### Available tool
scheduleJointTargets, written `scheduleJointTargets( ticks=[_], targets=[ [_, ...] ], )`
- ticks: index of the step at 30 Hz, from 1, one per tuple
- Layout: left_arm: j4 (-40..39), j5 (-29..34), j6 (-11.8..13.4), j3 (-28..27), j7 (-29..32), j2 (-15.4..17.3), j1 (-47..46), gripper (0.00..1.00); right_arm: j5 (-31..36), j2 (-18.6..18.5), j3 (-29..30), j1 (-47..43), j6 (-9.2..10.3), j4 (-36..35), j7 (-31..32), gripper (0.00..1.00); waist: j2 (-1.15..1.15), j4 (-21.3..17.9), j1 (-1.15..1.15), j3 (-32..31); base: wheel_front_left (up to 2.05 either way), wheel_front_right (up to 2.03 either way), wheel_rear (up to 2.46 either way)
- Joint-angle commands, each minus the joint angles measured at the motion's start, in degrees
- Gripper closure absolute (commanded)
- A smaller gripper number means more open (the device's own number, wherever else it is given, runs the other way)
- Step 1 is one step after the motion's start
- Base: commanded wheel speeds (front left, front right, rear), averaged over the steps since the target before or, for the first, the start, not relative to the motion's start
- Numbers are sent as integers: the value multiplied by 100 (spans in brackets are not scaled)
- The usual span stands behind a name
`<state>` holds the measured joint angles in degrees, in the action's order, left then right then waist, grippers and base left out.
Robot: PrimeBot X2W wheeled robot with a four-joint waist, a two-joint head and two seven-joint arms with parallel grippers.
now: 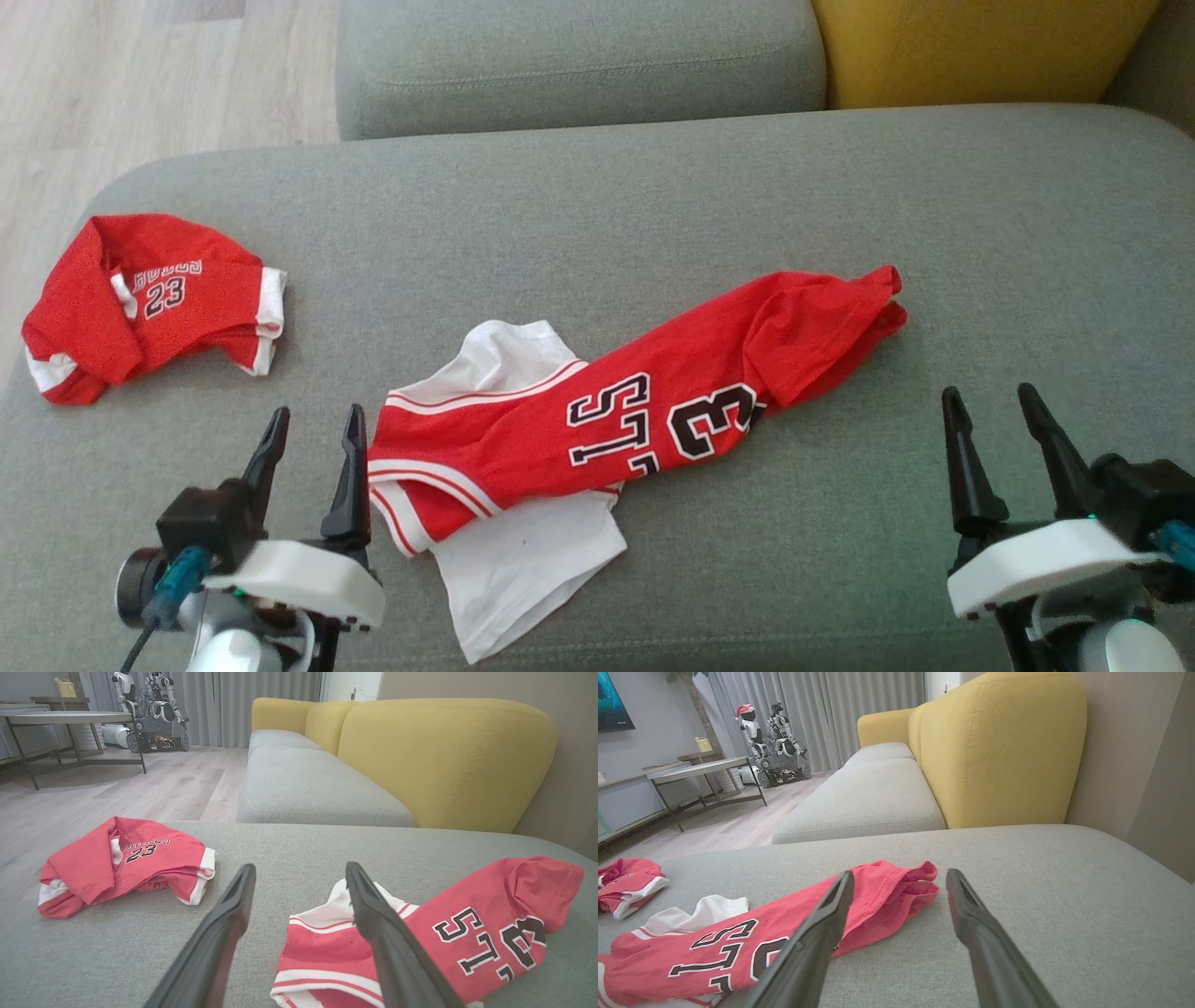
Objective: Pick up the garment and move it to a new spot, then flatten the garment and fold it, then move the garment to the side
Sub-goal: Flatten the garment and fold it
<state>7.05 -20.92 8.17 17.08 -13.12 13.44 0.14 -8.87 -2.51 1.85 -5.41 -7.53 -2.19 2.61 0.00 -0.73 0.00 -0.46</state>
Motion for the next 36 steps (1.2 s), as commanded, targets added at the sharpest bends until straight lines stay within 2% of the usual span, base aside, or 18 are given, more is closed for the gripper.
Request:
scheduleJointTargets(
  ticks=[1,8,24,25,26,27,32,36],
  targets=[
    [-214,-23,44,-201,-5,139,-237,0,-101,-37,-75,208,4,-141,-9,0,0,6,0,23,0,0,0],
    [-282,-5,42,-189,-12,150,-440,0,-242,-37,-58,618,4,260,102,0,0,64,0,341,0,0,0],
    [-204,101,-159,-141,-147,25,-1384,0,-397,-37,-119,2674,4,2331,324,0,0,426,0,1362,0,0,0],
    [-192,109,-168,-146,-153,21,-1413,0,-409,-37,-137,2781,4,2417,304,30,0,432,0,1388,0,0,0],
    [-180,115,-176,-151,-158,15,-1436,0,-449,-37,-170,2877,4,2470,272,87,0,435,0,1409,0,0,0],
    [-173,120,-182,-160,-162,11,-1454,0,-485,-38,-214,2964,4,2485,232,100,0,433,0,1433,0,0,0],
    [-140,138,-206,-232,-179,-28,-1502,0,-576,-184,-519,3203,4,1965,-114,100,0,390,0,1488,0,0,0],
    [-136,156,-217,-271,-184,-74,-1488,0,-641,-352,-930,2950,4,1341,2,100,0,330,0,1474,0,0,0]
  ],
)
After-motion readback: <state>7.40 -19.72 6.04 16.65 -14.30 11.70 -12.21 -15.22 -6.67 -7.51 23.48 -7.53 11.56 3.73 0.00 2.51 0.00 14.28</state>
